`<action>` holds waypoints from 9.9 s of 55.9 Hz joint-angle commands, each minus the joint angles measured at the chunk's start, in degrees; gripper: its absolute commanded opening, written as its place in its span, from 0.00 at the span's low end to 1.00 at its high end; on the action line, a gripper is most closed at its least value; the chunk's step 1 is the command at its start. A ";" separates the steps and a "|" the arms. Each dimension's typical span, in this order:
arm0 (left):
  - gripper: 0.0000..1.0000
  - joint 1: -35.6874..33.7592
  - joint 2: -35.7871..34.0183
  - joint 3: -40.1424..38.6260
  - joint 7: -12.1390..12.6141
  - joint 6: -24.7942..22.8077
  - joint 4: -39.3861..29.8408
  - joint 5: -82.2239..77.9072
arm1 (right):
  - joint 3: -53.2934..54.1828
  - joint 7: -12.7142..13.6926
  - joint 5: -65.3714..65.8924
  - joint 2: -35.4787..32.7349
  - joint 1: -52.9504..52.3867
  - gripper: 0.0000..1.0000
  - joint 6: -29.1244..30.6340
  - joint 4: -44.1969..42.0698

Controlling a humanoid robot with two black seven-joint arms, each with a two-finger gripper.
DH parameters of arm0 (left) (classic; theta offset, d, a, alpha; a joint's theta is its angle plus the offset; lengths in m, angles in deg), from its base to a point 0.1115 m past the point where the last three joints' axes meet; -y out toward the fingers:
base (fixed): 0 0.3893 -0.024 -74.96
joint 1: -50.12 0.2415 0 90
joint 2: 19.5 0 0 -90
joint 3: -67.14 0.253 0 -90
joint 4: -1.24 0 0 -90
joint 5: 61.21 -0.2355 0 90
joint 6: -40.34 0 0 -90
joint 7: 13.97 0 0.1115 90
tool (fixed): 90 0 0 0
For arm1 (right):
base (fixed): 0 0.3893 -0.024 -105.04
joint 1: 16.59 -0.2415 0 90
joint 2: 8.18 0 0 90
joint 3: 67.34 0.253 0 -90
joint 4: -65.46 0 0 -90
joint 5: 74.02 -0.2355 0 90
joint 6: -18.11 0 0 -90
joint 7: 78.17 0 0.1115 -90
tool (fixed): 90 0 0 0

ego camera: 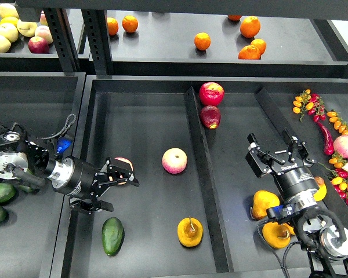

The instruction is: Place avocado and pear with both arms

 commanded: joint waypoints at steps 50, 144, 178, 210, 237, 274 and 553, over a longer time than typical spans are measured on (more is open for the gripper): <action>0.99 -9.35 15.12 23.31 -0.01 0.00 13.62 -4.96 | -0.01 -0.09 -0.08 0.00 -6.06 1.00 -3.56 -0.33; 0.87 -2.23 23.56 24.62 -0.01 0.00 28.56 -4.25 | -0.09 -0.09 -0.08 0.00 -6.23 1.00 -3.21 -0.25; 0.42 -4.16 24.27 21.37 -0.01 0.00 28.56 2.34 | -0.27 -0.17 -0.08 0.00 -6.15 1.00 -3.13 -0.33; 0.42 -14.27 7.75 15.22 -0.01 0.00 27.42 5.42 | -0.97 0.00 -0.16 0.00 -6.76 1.00 -3.21 -0.33; 0.44 -10.41 -9.48 15.13 -0.01 0.00 25.84 5.24 | -1.15 0.00 -0.16 0.00 -6.59 1.00 -3.13 -0.33; 0.48 2.69 -7.91 10.91 -0.01 0.00 26.80 0.14 | -1.15 0.00 -0.16 0.00 -6.32 1.00 -3.04 -0.33; 0.99 64.91 29.80 -85.94 -0.01 0.00 -7.30 34.86 | -56.60 7.87 -0.08 -32.60 -26.01 1.00 -0.40 -0.69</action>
